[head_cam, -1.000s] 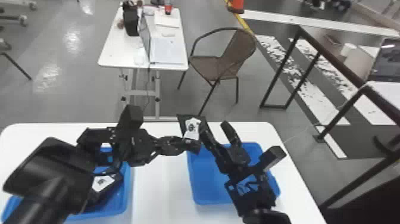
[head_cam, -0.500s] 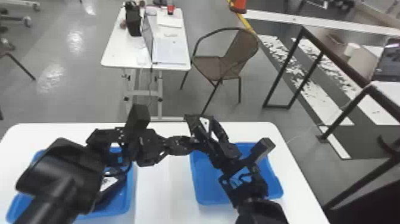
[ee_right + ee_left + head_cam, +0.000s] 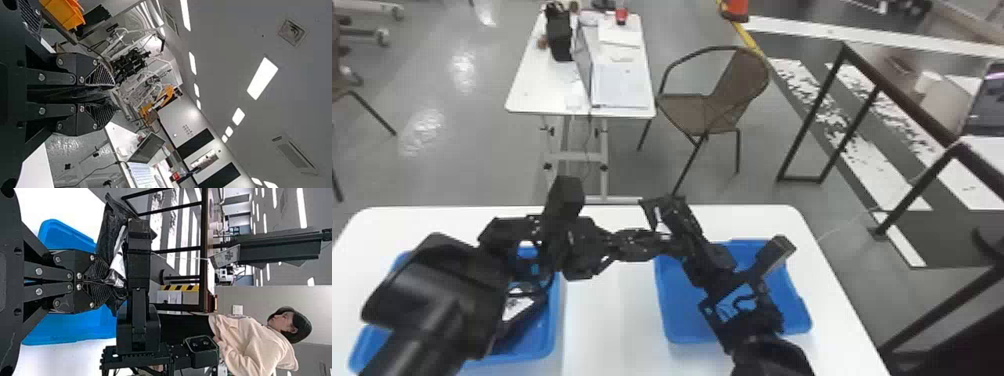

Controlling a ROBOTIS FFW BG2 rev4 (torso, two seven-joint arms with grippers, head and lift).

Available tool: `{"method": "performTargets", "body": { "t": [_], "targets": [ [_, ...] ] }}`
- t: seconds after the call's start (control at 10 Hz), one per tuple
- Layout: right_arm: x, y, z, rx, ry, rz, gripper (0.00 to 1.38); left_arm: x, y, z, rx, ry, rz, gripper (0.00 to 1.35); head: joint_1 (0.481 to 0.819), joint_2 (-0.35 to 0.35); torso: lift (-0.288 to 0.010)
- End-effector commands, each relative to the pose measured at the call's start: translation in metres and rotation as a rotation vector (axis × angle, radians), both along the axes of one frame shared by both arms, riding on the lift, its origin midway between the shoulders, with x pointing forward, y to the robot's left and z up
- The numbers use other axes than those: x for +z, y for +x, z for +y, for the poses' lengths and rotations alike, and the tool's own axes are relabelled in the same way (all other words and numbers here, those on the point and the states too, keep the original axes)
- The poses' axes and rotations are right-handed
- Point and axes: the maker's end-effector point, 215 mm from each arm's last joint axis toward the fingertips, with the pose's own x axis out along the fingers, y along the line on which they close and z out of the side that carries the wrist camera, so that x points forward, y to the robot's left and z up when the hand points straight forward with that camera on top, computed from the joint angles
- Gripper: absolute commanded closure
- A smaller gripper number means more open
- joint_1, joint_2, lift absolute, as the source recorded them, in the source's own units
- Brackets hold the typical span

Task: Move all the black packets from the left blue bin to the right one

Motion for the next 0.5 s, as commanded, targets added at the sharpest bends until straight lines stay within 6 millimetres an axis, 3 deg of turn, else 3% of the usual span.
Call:
{"method": "performTargets", "body": {
  "t": [0.0, 0.1, 0.2, 0.3, 0.4],
  "targets": [
    [0.001, -0.001, -0.002, -0.004, 0.027, 0.004, 1.28, -0.003, 0.005, 0.011, 0.043, -0.016, 0.004, 1.07, 0.695, -0.201, 0.0],
    [0.002, 0.001, -0.011, -0.02, 0.033, 0.002, 1.28, -0.007, 0.011, 0.026, 0.104, -0.045, 0.017, 0.77, 0.695, -0.192, 0.0],
    [0.002, 0.003, -0.026, -0.046, 0.025, 0.001, 1.28, -0.013, 0.014, 0.041, 0.16, -0.061, 0.033, 0.35, 0.695, -0.184, 0.0],
    [-0.001, 0.005, -0.043, -0.074, 0.014, 0.006, 1.28, -0.019, 0.016, 0.064, 0.232, -0.079, 0.052, 0.08, 0.695, -0.182, 0.0],
    [-0.012, 0.004, -0.059, -0.103, 0.01, 0.026, 1.28, -0.023, 0.017, 0.095, 0.324, -0.11, 0.067, 0.1, 0.695, -0.179, 0.0]
  ]
}}
